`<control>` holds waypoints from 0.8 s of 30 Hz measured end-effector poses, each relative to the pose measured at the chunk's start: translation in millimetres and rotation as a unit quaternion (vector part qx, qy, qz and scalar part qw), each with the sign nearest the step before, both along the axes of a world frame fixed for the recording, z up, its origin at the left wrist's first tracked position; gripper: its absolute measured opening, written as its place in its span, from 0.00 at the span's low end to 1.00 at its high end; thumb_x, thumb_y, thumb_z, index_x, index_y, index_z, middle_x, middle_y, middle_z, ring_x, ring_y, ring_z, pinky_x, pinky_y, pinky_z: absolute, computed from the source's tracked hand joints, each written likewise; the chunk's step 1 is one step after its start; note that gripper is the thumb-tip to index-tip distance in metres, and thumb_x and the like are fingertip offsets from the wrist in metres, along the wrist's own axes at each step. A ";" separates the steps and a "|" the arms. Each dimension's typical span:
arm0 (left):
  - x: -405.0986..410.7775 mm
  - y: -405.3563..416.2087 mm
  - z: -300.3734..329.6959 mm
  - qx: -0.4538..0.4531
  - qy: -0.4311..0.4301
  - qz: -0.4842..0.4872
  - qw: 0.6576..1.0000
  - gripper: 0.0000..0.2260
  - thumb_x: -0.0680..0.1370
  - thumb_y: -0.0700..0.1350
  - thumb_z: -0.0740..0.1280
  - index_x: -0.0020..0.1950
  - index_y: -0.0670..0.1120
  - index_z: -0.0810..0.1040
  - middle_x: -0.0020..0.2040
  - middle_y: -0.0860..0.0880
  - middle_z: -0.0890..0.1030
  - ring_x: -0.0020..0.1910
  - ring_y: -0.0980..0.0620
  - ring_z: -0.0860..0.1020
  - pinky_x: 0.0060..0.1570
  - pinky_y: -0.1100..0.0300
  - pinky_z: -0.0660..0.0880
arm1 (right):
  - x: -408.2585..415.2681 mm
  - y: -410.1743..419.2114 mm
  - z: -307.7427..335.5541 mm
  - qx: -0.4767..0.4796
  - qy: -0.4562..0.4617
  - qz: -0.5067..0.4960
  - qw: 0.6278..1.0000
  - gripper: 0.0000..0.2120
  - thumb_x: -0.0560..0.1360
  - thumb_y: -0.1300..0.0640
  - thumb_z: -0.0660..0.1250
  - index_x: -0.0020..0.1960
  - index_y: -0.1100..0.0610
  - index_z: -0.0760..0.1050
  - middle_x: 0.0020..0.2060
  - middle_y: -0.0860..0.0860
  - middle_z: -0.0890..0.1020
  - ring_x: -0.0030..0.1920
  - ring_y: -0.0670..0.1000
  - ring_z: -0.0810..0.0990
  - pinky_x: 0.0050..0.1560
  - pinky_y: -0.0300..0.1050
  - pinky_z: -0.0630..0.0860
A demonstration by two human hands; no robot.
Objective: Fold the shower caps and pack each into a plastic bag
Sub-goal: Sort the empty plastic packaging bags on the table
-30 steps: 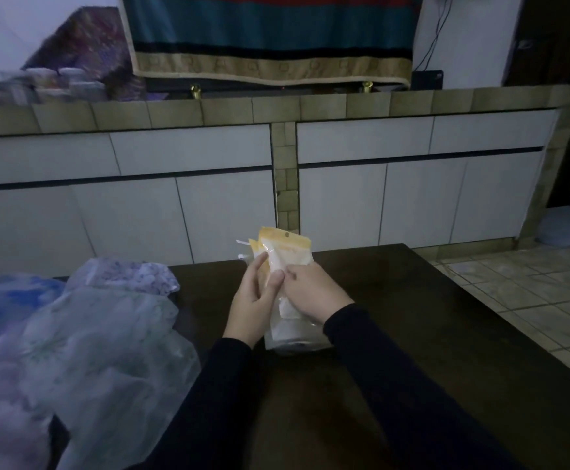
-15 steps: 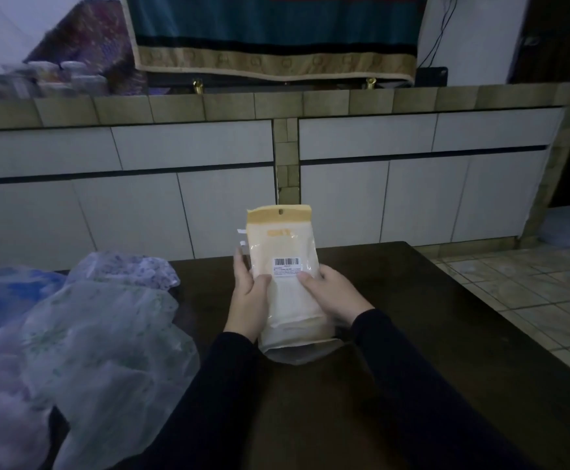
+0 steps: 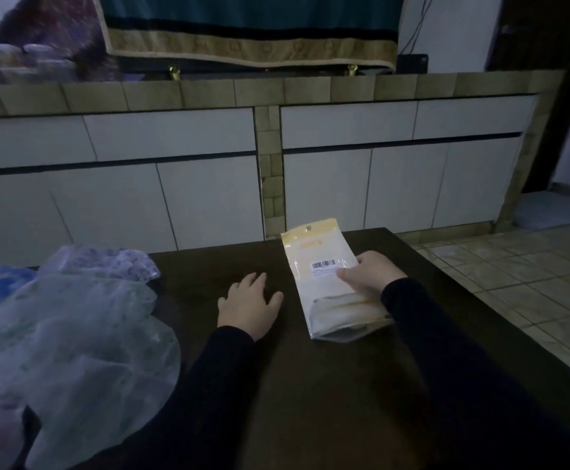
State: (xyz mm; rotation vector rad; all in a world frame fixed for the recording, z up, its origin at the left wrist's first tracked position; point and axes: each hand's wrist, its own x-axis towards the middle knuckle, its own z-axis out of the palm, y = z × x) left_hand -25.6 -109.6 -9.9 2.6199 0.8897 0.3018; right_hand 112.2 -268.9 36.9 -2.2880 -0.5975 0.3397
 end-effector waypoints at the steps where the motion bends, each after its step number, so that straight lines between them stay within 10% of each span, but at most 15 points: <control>1: 1.7 -2.7 -2.6 0.013 0.020 0.002 1.000 0.28 0.80 0.59 0.58 0.77 0.52 0.57 0.78 0.50 0.58 0.75 0.48 0.59 0.73 0.44 0.57 | 3.1 -3.2 -0.5 -0.032 0.003 -0.001 0.999 0.11 0.76 0.53 0.66 0.53 0.60 0.78 0.44 0.52 0.80 0.42 0.50 0.77 0.35 0.40 0.70; 12: 1.7 -6.3 -6.5 0.049 0.065 0.013 0.997 0.26 0.81 0.60 0.55 0.76 0.51 0.62 0.77 0.50 0.61 0.75 0.47 0.59 0.73 0.44 0.56 | -45.2 19.8 42.0 -0.157 -0.298 0.059 0.939 0.22 0.78 0.42 0.58 0.62 0.56 0.75 0.54 0.54 0.80 0.51 0.54 0.77 0.51 0.48 0.70; 16: -0.7 -1.8 -8.7 0.039 0.056 0.005 0.998 0.26 0.80 0.60 0.55 0.76 0.51 0.63 0.77 0.50 0.61 0.75 0.47 0.59 0.73 0.44 0.56 | -75.7 42.8 3.5 -0.303 -0.241 0.123 0.914 0.23 0.77 0.43 0.60 0.64 0.57 0.72 0.59 0.55 0.77 0.59 0.57 0.74 0.64 0.58 0.67; 24: -0.5 -0.8 -9.0 0.038 0.053 0.003 0.998 0.26 0.80 0.61 0.56 0.75 0.52 0.63 0.77 0.51 0.62 0.75 0.48 0.60 0.73 0.44 0.57 | -44.2 20.2 -37.1 -0.279 -0.260 0.080 0.921 0.17 0.79 0.50 0.59 0.66 0.55 0.69 0.59 0.54 0.73 0.58 0.56 0.73 0.59 0.56 0.68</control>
